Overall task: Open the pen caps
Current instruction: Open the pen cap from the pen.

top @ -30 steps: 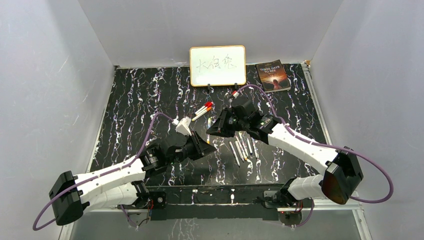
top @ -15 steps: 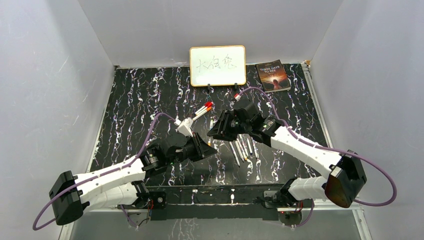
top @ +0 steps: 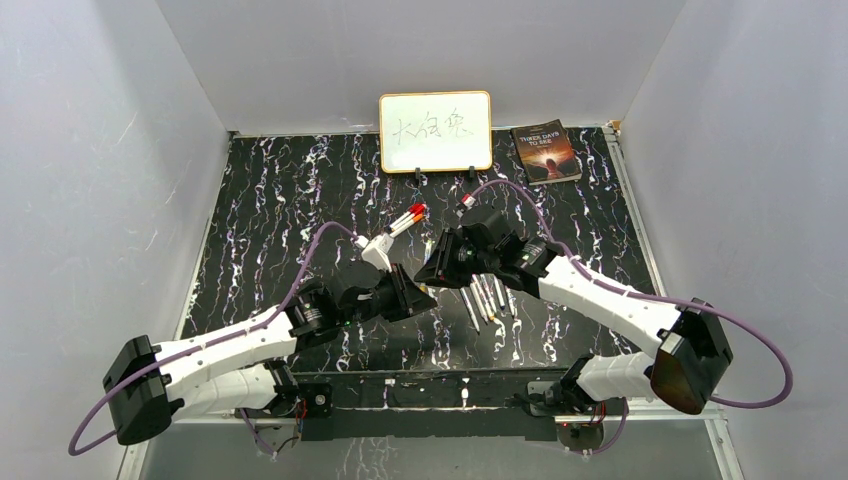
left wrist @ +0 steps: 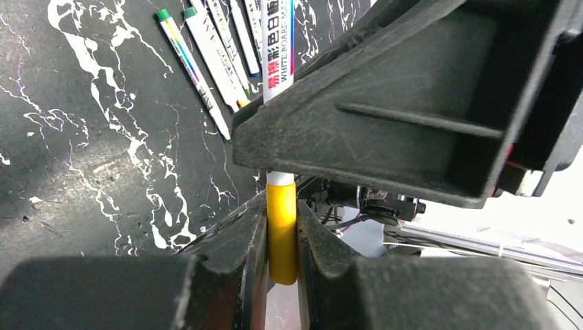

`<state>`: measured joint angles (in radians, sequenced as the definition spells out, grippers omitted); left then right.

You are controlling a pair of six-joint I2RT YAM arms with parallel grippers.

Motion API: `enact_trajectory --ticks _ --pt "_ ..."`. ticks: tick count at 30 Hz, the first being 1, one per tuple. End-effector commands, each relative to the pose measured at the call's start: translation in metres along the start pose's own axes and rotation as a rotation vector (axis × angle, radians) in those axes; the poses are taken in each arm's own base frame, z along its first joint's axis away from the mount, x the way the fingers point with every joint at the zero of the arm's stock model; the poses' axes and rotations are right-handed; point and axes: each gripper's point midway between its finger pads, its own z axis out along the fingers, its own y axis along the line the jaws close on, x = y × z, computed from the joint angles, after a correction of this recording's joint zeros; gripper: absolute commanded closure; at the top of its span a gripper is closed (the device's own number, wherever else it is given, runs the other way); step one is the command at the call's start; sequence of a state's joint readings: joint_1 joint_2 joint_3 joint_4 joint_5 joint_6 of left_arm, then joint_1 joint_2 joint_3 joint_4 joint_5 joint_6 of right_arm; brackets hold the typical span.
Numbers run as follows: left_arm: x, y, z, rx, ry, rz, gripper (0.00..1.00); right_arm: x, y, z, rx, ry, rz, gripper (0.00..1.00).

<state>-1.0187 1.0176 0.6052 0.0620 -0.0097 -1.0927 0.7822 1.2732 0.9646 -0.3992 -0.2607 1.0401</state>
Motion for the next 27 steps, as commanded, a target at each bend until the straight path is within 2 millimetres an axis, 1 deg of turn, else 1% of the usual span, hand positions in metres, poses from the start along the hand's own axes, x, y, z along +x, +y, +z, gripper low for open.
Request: enact_trajectory --ticks 1,3,4,9,14,22,25,27 --pt "-0.006 -0.018 -0.005 0.041 -0.004 0.019 0.86 -0.003 0.012 0.002 -0.031 -0.017 -0.031 0.86" --pt "-0.005 -0.017 -0.005 0.032 0.004 0.027 0.86 -0.002 0.012 0.002 -0.030 -0.018 -0.031 0.97" --pt "-0.005 -0.018 -0.005 0.029 0.007 0.031 0.86 -0.002 0.012 0.002 -0.029 -0.017 -0.031 1.00" --pt "-0.001 -0.016 -0.006 0.018 0.031 0.041 0.86 -0.003 0.011 0.004 -0.022 -0.021 -0.036 1.00" --pt "0.007 -0.010 -0.006 0.020 0.055 0.032 0.85 -0.006 0.010 0.005 -0.033 -0.046 -0.036 1.00" --pt "0.025 -0.008 -0.010 0.066 0.130 0.005 0.85 -0.031 0.006 0.010 0.004 -0.109 -0.041 1.00" --pt "0.029 -0.005 -0.014 0.065 0.142 0.005 0.85 -0.046 0.004 0.008 0.004 -0.133 -0.028 1.00" --pt "0.033 -0.005 -0.018 0.075 0.159 0.006 0.85 -0.059 0.002 0.005 0.002 -0.150 -0.015 1.00"
